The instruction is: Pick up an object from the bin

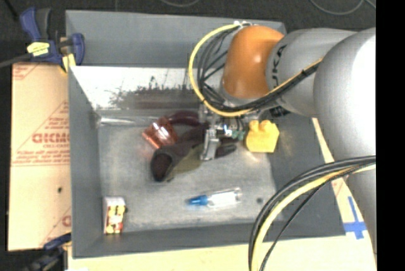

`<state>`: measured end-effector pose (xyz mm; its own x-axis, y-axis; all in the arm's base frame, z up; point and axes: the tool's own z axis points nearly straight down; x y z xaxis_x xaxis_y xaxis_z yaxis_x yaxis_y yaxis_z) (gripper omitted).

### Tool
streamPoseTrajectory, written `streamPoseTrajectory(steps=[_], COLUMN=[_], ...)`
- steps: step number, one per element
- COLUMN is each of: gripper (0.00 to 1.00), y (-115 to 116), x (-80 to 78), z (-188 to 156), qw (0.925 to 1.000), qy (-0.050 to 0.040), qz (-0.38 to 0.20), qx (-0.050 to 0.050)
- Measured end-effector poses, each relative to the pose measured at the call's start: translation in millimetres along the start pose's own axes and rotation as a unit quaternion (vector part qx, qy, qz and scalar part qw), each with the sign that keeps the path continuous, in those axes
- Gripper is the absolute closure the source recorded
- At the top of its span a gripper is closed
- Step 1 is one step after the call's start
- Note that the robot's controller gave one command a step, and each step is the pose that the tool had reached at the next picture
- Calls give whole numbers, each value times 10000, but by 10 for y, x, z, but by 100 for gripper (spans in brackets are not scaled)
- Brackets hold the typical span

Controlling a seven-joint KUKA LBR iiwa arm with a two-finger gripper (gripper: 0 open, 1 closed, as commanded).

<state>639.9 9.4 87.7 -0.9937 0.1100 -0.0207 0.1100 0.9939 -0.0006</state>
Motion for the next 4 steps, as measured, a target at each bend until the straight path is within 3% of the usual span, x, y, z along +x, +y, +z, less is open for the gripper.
streamPoseTrajectory(steps=[1,3,4], gripper=[100,100,100], y=[-42,-45,-52], x=[-28,-20,1], z=[76,47,-140], qw=[9943,9944,9944], qy=[-18,-15,24], qz=[1062,1055,1054], qx=[-3,1,10])
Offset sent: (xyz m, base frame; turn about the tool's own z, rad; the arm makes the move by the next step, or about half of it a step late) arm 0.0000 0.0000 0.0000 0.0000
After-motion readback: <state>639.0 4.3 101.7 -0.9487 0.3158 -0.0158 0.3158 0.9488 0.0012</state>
